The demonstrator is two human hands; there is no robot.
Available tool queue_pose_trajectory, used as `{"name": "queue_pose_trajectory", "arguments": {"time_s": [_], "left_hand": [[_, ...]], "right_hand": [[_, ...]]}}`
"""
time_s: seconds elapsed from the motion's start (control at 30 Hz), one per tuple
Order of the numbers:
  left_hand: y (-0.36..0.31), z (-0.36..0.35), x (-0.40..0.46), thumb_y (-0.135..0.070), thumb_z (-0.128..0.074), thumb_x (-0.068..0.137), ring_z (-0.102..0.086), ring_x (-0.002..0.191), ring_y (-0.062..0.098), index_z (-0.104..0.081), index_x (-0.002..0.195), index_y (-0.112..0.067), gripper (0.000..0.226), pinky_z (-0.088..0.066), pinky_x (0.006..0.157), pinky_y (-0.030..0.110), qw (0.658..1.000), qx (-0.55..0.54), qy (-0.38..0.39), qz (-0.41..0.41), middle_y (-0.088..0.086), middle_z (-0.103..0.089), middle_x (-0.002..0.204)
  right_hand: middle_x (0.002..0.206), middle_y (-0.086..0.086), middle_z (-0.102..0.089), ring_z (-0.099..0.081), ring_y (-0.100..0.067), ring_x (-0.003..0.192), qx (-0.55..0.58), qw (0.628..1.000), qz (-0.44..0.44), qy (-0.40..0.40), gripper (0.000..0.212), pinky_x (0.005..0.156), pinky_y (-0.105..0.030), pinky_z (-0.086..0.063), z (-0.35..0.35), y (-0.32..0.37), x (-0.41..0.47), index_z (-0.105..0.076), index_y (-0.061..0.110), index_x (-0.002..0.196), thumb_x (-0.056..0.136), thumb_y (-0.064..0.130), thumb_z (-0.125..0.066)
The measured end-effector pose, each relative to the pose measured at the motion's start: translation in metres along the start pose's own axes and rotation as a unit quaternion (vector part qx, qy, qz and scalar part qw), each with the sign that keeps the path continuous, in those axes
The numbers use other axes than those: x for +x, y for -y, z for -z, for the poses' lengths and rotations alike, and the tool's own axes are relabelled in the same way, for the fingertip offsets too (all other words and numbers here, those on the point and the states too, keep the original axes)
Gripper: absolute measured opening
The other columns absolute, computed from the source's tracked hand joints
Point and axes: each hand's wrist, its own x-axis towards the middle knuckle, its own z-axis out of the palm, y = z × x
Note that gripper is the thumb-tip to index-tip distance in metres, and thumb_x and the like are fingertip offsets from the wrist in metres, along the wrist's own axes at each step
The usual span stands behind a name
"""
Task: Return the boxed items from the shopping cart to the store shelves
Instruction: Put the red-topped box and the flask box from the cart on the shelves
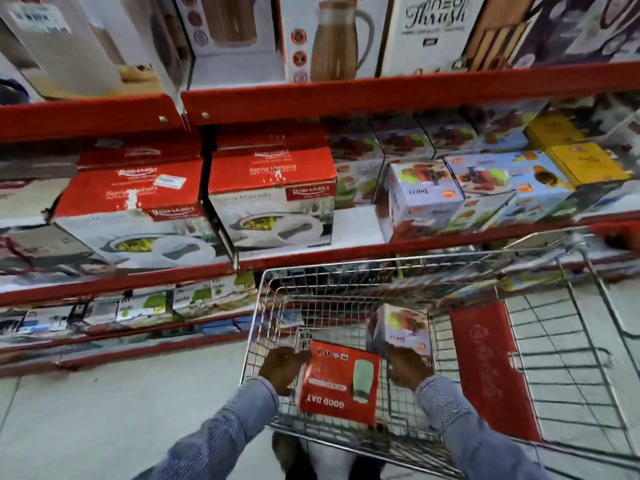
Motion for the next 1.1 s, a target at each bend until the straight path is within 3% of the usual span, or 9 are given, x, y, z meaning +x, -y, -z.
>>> {"name": "queue_pose_trajectory", "arguments": {"time_s": [0.13,0.23,0.3,0.37,0.5,0.67,0.83,0.93,1.1], "left_hand": [[0.015,-0.019,0.007,-0.038,-0.066,0.083,-0.062,0.075,0.018,-0.064,0.085,-0.013,0.026,-0.054,0.075,0.036,0.997,0.067,0.029,0.026,0.002,-0.067,0.079],[0.012,-0.022,0.003,-0.031,-0.068,0.077,-0.067,0.062,0.017,-0.068,0.091,-0.011,0.024,-0.051,0.056,0.024,0.998,0.047,0.038,0.025,0.001,-0.069,0.069],[0.007,-0.019,-0.001,-0.023,-0.068,0.067,-0.062,0.062,0.022,-0.069,0.075,-0.012,0.014,-0.053,0.065,0.028,0.998,0.049,0.031,0.015,0.003,-0.065,0.065],[-0.001,-0.014,-0.012,-0.015,-0.067,0.064,-0.059,0.067,0.026,-0.066,0.066,-0.011,0.006,-0.051,0.073,0.036,0.999,0.029,0.017,0.001,0.008,-0.063,0.069],[-0.028,-0.002,-0.048,-0.013,-0.063,0.076,-0.062,0.07,0.028,-0.062,0.084,-0.008,0.01,-0.05,0.065,0.032,0.997,-0.061,0.005,-0.043,0.011,-0.066,0.079],[-0.067,0.029,-0.116,-0.015,-0.066,0.079,-0.07,0.075,0.031,-0.068,0.082,-0.003,0.012,-0.057,0.063,0.035,0.975,-0.103,-0.035,-0.192,0.017,-0.075,0.084],[-0.109,0.056,-0.192,-0.013,-0.063,0.086,-0.069,0.069,0.026,-0.07,0.084,-0.003,0.012,-0.054,0.057,0.03,0.929,-0.13,-0.071,-0.34,0.011,-0.076,0.077],[-0.13,0.073,-0.227,-0.005,-0.062,0.086,-0.065,0.05,0.009,-0.07,0.074,-0.008,0.015,-0.048,0.043,0.019,0.889,-0.161,-0.097,-0.418,-0.002,-0.073,0.059],[-0.156,0.102,-0.278,0.0,-0.064,0.084,-0.072,0.067,0.016,-0.074,0.086,-0.011,0.015,-0.055,0.053,0.024,0.83,-0.17,-0.115,-0.518,0.0,-0.078,0.073]], "right_hand": [[0.094,-0.012,-0.073,-0.07,-0.032,0.083,0.111,0.988,-0.096,0.058,0.06,0.078,-0.043,-0.06,-0.024,-0.038,0.005,-0.065,0.003,0.1,0.079,0.058,-0.06],[0.097,-0.014,-0.074,-0.071,-0.033,0.088,0.154,0.983,-0.087,0.052,0.05,0.079,-0.043,-0.059,-0.029,-0.033,-0.005,-0.067,0.005,0.106,0.087,0.05,-0.056],[0.103,-0.012,-0.073,-0.069,-0.031,0.093,0.165,0.983,-0.065,0.047,0.041,0.086,-0.044,-0.056,-0.028,-0.02,-0.018,-0.066,0.011,0.107,0.089,0.046,-0.055],[0.102,-0.01,-0.073,-0.069,-0.03,0.093,0.18,0.983,-0.023,0.038,0.031,0.089,-0.045,-0.055,-0.021,-0.006,-0.029,-0.066,0.014,0.101,0.088,0.041,-0.055],[0.098,-0.008,-0.076,-0.07,-0.028,0.092,0.15,0.983,0.107,-0.005,0.036,0.088,-0.046,-0.055,0.004,0.029,-0.062,-0.072,0.017,0.092,0.089,0.044,-0.049],[0.105,-0.005,-0.076,-0.07,-0.027,0.101,0.163,0.947,0.274,-0.048,0.016,0.091,-0.044,-0.055,0.036,0.081,-0.123,-0.074,0.028,0.095,0.088,0.033,-0.06],[0.109,0.005,-0.073,-0.069,-0.009,0.099,0.198,0.889,0.411,-0.035,0.031,0.08,-0.026,-0.056,0.059,0.143,-0.185,-0.066,0.026,0.118,0.087,0.022,-0.064],[0.094,0.017,-0.074,-0.07,0.004,0.084,0.204,0.853,0.479,-0.036,0.032,0.065,-0.013,-0.054,0.069,0.183,-0.221,-0.065,0.03,0.111,0.086,0.01,-0.064],[0.097,0.009,-0.077,-0.073,-0.009,0.089,0.207,0.811,0.547,-0.026,0.03,0.069,-0.023,-0.057,0.076,0.238,-0.27,-0.071,0.023,0.113,0.085,0.014,-0.067]]}}
